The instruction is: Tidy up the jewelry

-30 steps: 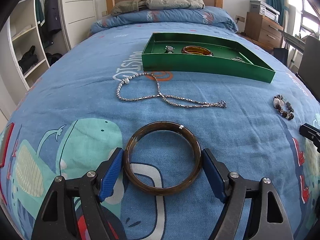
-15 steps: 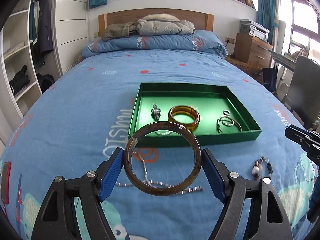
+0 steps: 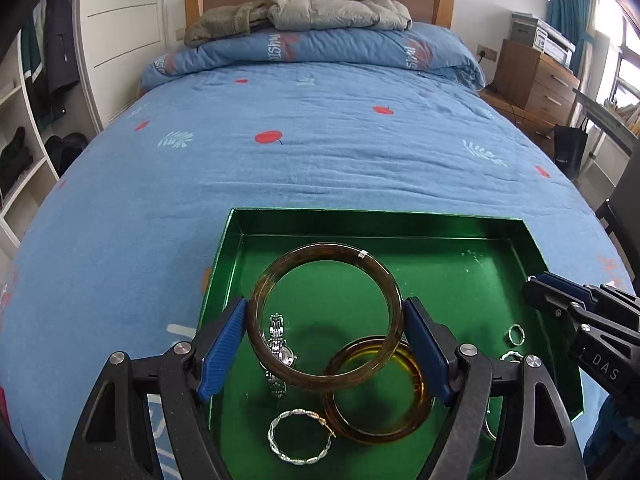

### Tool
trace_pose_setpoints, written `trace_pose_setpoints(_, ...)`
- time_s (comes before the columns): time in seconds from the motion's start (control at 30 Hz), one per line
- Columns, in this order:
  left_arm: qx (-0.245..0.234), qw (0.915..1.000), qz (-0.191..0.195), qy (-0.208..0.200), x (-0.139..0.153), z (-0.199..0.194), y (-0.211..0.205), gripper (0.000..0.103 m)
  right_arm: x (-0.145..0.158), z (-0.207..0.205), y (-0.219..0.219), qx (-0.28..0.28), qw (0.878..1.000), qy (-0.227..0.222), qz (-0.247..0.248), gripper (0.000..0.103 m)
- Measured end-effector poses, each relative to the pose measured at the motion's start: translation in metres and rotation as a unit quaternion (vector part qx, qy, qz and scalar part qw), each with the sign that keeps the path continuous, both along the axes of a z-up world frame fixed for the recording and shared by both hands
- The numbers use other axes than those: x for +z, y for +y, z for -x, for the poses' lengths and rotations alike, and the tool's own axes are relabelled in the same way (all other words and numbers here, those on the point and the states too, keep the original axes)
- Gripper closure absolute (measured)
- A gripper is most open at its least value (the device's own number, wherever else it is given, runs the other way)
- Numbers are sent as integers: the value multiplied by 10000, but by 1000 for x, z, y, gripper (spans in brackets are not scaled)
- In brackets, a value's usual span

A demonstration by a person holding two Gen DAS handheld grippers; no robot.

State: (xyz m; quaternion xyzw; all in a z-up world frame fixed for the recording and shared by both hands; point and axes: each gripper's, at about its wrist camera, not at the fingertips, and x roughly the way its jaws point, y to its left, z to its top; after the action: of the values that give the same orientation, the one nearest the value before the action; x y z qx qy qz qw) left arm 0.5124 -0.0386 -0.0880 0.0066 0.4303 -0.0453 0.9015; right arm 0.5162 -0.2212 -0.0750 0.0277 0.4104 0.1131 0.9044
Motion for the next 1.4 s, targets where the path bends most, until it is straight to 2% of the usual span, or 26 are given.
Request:
trace_pose_setpoints(0.2,89,9981,-124,598,-29,-23,-4,26,-38,-27,9,46,9964,642,545,84)
trace_pose_setpoints(0.47,86,9960,-336,827,-33,-24,-9,25,-39,-23,11,28,9953,548,804,81)
trace_pose_setpoints(0.5,93,9959,-341,837,-32,-24,-9,25,-39,-22,11,51,9954,530,791,79)
trace_pose_setpoints(0.57,110,9966,-192,796,-30,-21,-6,25,-33,-12,12,71,9958,398,824,70)
trace_pose_setpoints(0.63,169,9975,-39,683,-22,-12,-1,25,-22,3,13,170,9963,198,824,66)
trace_pose_setpoints(0.77,222,9989,231,354,5,24,9,25,7,46,15,285,9959,-226,824,60)
trace_pose_setpoints(1.0,3,9996,132,-267,55,118,24,25,60,146,20,396,9902,-916,978,56)
trace_pose_setpoints(1.13,-122,9988,245,-415,78,169,36,25,82,205,22,458,9881,-1147,918,54)
trace_pose_setpoints(1.23,-205,9977,255,-587,92,208,42,24,95,246,21,467,9865,-1291,891,48)
trace_pose_setpoints(1.4,-366,9957,203,-828,113,265,46,23,110,308,23,432,9820,-1482,1085,47)
